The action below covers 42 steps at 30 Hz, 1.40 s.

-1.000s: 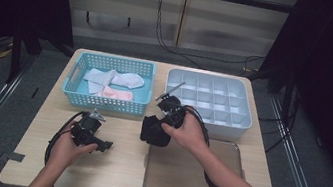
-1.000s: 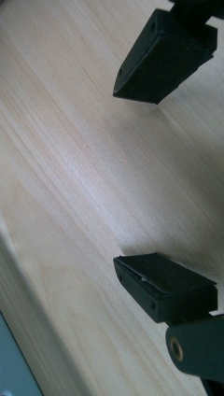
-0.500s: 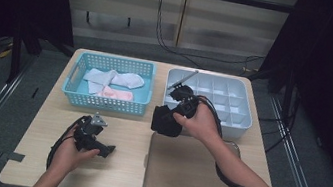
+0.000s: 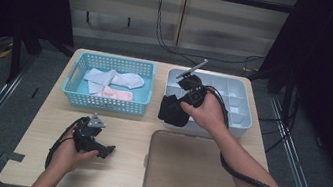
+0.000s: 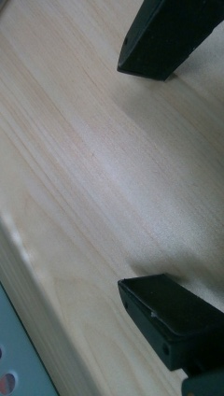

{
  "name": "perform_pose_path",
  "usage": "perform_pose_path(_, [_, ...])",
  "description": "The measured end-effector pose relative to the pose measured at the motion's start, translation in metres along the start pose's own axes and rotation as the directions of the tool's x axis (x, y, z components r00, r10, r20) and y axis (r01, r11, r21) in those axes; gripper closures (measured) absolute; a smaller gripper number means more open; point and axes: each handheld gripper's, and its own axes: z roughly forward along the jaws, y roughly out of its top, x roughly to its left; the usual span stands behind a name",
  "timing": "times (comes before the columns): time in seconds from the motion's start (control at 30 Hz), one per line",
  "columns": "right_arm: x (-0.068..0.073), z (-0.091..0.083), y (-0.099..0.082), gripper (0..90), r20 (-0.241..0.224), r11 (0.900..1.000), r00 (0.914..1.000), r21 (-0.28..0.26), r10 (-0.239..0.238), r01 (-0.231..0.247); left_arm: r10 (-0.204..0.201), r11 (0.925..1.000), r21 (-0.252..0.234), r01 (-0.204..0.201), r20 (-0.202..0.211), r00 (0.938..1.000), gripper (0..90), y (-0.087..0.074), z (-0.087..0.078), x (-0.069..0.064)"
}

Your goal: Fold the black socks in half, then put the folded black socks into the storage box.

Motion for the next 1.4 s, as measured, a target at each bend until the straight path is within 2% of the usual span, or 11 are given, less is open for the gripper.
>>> perform_pose_path(0.3, [-0.013, 0.002, 0.003, 70.2, 0.022, 0.9994, 0.9992, -0.008, 0.034, -0.034, 0.003, 0.9997, -0.022, -0.003, 0.004, 1.0, 0.0, -0.001, 0.001, 0.0])
perform_pose_path(0.5, [-0.019, 0.004, 0.005, 70.2, 0.04, 0.9989, 0.9982, -0.014, 0.045, -0.044, 0.014, 0.9973, -0.072, -0.013, 0.014, 0.9998, 0.0, -0.005, 0.003, 0.002])
perform_pose_path(0.67, [-0.022, 0.008, 0.007, 70.2, 0.055, 0.9988, 0.9973, -0.002, 0.049, -0.049, 0.022, 0.9962, -0.084, -0.02, 0.022, 0.9995, 0.0, -0.006, 0.003, 0.003])
perform_pose_path(1.13, [-0.037, 0.031, 0.012, 70.2, 0.071, 0.9969, 0.995, 0.032, 0.07, -0.072, 0.012, 0.9955, -0.094, -0.011, 0.013, 0.9998, 0.0, -0.007, 0.004, 0.002])
perform_pose_path(1.4, [-0.04, 0.036, 0.015, 70.1, 0.082, 0.9969, 0.9944, 0.038, 0.066, -0.069, 0.012, 0.9958, -0.091, -0.011, 0.01, 0.9999, 0.0, -0.006, 0.004, 0.002])
